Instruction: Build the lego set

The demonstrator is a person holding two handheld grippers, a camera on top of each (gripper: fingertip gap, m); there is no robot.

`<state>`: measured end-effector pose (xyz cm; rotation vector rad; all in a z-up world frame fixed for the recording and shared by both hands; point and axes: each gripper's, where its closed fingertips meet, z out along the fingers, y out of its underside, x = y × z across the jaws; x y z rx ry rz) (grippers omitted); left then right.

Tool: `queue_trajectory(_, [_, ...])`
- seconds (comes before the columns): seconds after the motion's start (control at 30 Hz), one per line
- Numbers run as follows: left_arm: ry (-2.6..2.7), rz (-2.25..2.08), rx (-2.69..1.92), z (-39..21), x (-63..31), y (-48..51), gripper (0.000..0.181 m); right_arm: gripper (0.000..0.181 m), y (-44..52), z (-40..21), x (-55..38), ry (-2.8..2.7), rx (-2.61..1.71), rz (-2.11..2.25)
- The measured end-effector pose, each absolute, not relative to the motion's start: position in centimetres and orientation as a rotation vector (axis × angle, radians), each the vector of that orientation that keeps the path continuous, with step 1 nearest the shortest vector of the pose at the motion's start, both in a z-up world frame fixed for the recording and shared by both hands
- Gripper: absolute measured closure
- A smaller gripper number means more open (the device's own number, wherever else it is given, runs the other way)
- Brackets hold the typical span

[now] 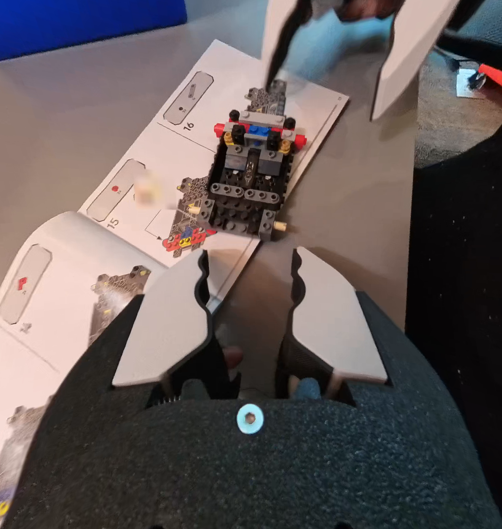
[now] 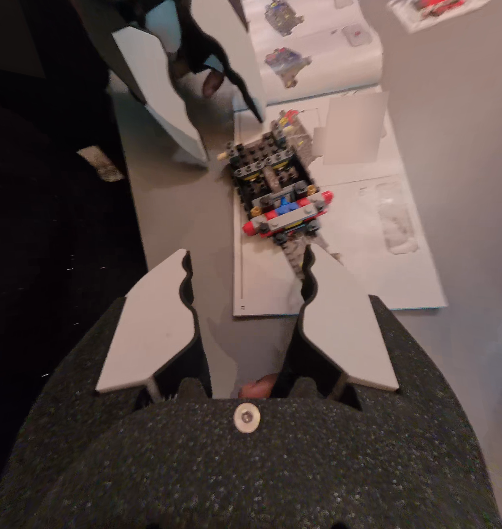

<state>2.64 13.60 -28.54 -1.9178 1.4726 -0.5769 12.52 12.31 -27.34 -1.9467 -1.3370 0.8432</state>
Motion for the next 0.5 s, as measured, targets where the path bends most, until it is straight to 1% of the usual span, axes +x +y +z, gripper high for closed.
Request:
queue_trajectory(0.03, [1.484, -0.557, -1.908, -28.2, 2.1, 13.7, 0.125, 0.101, 12.9, -26.8, 12.5, -1.351, -1.91, 0.771])
queue_trajectory(0.1, [1.492, -0.493, -1.871, -27.1, 0.5, 14.5, 0.125, 0.092, 13.5, -25.7, 11.8, -1.426, -1.846, 0.657])
queue_trajectory(0.13, [1.492, -0.463, -1.854, -26.5, -0.4, 15.1, 0.125, 0.09, 13.7, -25.5, 11.2, -1.477, -1.831, 0.616])
queue_trajectory(0.17, [1.507, -0.441, -1.847, -25.9, -1.3, 15.6, 0.127, 0.091, 13.7, -25.4, 10.5, -1.536, -1.826, 0.602])
queue_trajectory(0.23, [1.603, -0.424, -1.806, -25.3, -2.6, 16.3, 0.132, 0.103, 13.5, -25.6, 8.6, -1.633, -1.839, 0.653])
queue_trajectory(0.27, [1.656, -0.448, -1.766, -25.1, -2.9, 16.6, 0.134, 0.104, 13.7, -25.8, 7.8, -1.658, -1.857, 0.68])
queue_trajectory(0.37, [1.695, -0.506, -1.702, -24.9, -2.8, 18.5, 0.139, 0.101, 15.3, -27.3, 6.5, -1.739, -1.918, 0.61])
queue_trajectory(0.43, [1.665, -0.48, -1.762, -25.7, -3.3, 20.6, 0.144, 0.099, 15.5, -28.8, 6.4, -1.82, -1.969, 0.548])
queue_trajectory(0.47, [1.653, -0.465, -1.809, -26.5, -3.8, 21.3, 0.148, 0.103, 15.5, -29.2, 6.4, -1.847, -1.974, 0.521])
queue_trajectory(0.5, [1.648, -0.447, -1.866, -27.4, -4.4, 21.7, 0.152, 0.114, 15.6, -29.3, 6.2, -1.858, -1.944, 0.499])
